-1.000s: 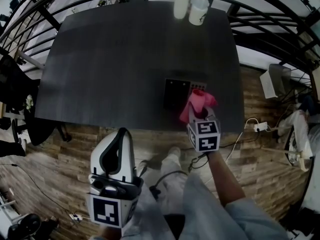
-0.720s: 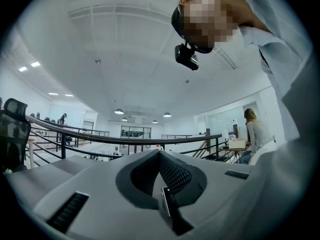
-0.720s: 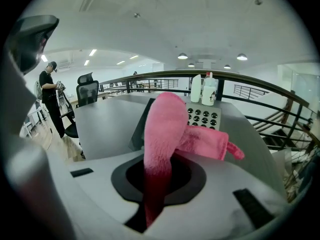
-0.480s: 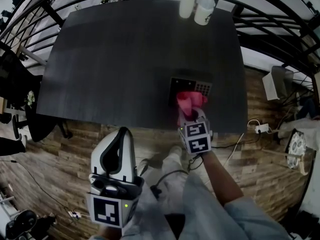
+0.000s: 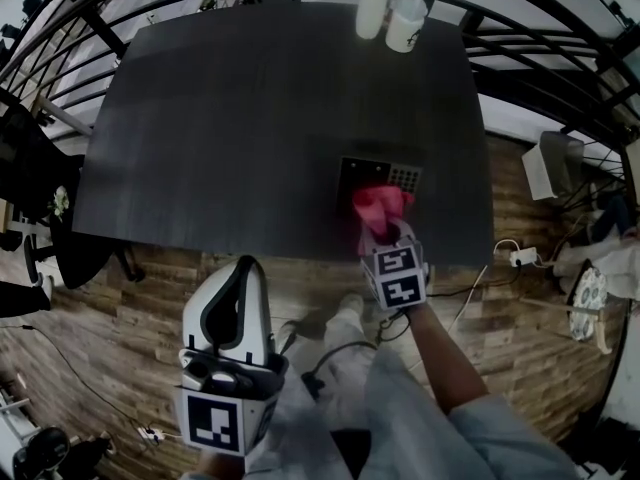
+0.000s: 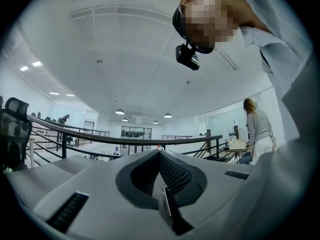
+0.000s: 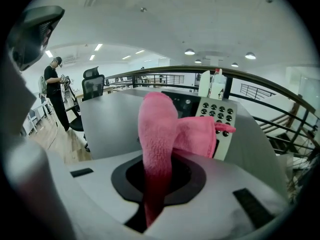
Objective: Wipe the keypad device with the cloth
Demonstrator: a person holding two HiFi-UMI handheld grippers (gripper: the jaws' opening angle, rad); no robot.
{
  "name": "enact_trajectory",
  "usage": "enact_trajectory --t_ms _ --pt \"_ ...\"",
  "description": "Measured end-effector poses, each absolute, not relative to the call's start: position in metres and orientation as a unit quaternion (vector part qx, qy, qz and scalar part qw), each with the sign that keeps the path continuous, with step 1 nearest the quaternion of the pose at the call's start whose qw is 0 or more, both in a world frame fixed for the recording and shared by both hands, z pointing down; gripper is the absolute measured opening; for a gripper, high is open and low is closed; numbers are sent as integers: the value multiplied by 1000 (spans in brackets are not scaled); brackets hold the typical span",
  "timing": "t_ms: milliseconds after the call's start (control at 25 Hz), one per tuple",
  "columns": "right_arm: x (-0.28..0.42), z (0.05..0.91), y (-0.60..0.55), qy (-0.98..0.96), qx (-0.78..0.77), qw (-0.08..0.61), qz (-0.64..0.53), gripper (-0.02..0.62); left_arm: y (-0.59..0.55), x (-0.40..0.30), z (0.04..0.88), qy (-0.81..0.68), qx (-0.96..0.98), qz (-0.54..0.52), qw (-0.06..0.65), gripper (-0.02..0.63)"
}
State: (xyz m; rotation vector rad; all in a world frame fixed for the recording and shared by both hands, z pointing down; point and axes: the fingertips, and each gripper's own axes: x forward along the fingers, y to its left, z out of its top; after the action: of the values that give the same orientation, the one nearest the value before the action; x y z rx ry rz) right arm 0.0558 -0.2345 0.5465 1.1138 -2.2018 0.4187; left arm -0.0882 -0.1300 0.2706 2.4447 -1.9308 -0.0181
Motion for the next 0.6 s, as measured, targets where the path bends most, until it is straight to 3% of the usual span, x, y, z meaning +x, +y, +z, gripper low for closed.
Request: enact_trajectory --t_ms 600 --pt "147 526 -222 -785 523 270 192 29 -128 -66 256 -583 812 -16 -5 8"
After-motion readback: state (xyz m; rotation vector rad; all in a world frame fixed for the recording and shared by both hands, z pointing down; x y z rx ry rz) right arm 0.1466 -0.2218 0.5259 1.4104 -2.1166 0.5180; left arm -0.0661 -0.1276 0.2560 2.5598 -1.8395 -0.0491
